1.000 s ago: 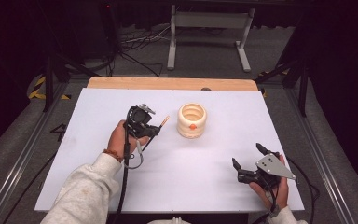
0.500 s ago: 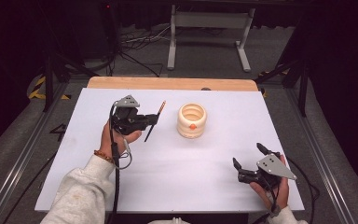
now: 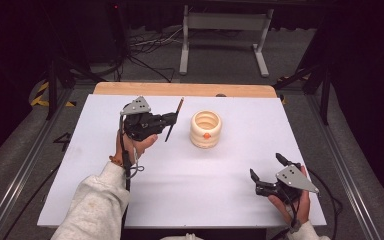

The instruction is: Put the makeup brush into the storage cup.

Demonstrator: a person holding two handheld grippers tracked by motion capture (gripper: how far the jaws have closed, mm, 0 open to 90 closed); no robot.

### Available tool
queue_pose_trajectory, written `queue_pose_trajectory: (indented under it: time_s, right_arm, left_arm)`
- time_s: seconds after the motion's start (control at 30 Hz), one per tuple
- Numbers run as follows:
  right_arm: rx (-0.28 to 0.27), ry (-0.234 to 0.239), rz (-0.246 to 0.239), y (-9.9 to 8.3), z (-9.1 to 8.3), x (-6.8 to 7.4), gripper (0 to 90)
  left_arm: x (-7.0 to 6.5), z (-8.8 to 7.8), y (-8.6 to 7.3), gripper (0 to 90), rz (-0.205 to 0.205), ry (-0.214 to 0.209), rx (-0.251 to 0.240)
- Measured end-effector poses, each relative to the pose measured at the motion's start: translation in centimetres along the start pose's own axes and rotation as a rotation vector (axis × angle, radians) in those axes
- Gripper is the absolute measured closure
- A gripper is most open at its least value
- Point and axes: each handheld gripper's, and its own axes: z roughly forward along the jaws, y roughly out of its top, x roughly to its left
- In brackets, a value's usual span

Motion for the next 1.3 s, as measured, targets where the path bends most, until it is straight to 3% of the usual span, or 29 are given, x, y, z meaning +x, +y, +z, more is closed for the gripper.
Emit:
queue_pose_trajectory:
  time_s: [0.07,0.13,0.3,0.43,0.57,0.7,1.03,1.3]
  right_arm:
    - [0.0,0.0,0.0,0.0,0.0,0.0,4.4]
    - [0.0,0.003,0.0,0.0,0.0,0.0,4.4]
    - [-0.002,0.003,0.001,0.0,0.1,0.0,4.5]
    - [-0.003,0.004,0.001,0.0,0.1,0.0,4.5]
    - [-0.003,0.006,0.004,0.0,0.1,0.0,4.5]
    - [-0.009,0.011,0.006,0.0,0.1,-0.1,4.4]
    - [-0.015,0.017,0.008,0.1,0.0,-0.1,4.5]
    - [-0.023,0.016,0.016,0.1,0.0,-0.2,4.5]
  left_arm:
    - [-0.1,0.2,0.1,83.2,0.009,-0.003,-0.009]
    - [-0.3,0.7,0.3,83.2,0.044,-0.004,-0.018]
    - [-0.5,2.0,0.6,83.1,0.07,-0.021,-0.052]
    - [-0.7,3.2,0.8,83.2,0.076,0.0,-0.087]
    - [-0.8,4.5,1.1,83.2,0.115,0.006,-0.093]
    - [-0.7,5.8,1.7,83.2,0.105,-0.021,-0.112]
    - [-0.2,8.6,2.6,83.2,0.115,-0.036,-0.119]
    - [0.2,10.4,2.4,83.2,0.122,-0.014,-0.115]
